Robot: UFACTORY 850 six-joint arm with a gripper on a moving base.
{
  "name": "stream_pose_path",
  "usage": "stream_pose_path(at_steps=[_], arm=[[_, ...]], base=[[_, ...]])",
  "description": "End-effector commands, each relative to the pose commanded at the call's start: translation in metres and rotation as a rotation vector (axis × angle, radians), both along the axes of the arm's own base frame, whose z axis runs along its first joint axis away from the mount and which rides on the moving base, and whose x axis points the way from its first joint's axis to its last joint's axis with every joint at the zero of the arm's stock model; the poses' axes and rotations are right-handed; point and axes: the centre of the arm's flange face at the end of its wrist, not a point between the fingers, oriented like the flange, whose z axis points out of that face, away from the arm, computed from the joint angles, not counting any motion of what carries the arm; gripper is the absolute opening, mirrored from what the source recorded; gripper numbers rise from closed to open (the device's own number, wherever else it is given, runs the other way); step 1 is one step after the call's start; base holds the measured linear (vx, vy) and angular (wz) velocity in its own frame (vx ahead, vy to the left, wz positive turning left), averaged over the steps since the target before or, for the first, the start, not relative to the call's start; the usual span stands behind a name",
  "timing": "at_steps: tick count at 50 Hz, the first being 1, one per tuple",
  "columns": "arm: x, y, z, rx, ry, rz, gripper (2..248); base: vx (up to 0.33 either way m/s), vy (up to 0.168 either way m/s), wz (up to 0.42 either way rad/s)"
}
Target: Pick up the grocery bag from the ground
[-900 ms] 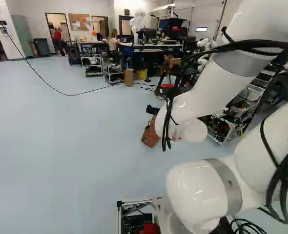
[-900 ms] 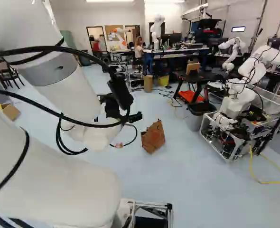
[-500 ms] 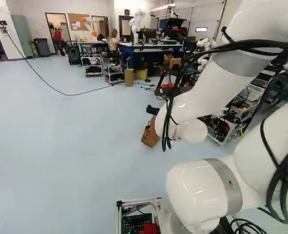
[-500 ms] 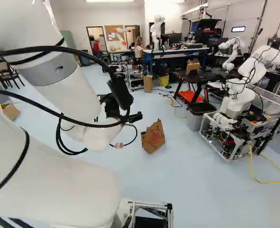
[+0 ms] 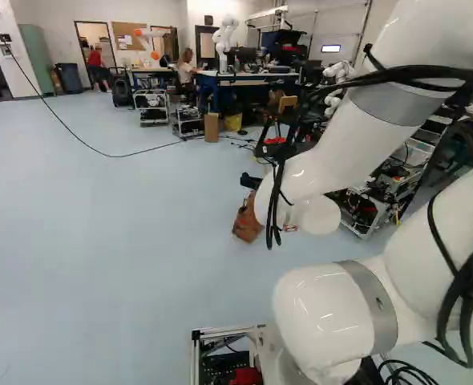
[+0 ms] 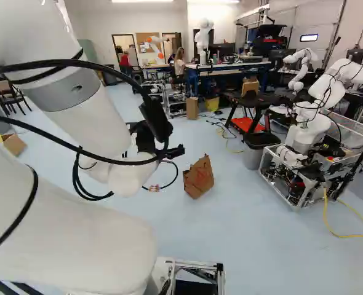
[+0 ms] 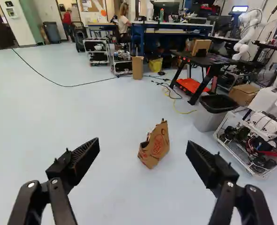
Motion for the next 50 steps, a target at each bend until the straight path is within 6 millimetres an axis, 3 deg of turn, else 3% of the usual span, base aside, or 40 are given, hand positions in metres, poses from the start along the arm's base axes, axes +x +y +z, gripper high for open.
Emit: stream_pose_path(at_steps=[50], arm=[[0.0, 0.0, 0.0, 0.0, 0.0, 0.0, 247]], base=[[0.228, -0.003, -0.035]])
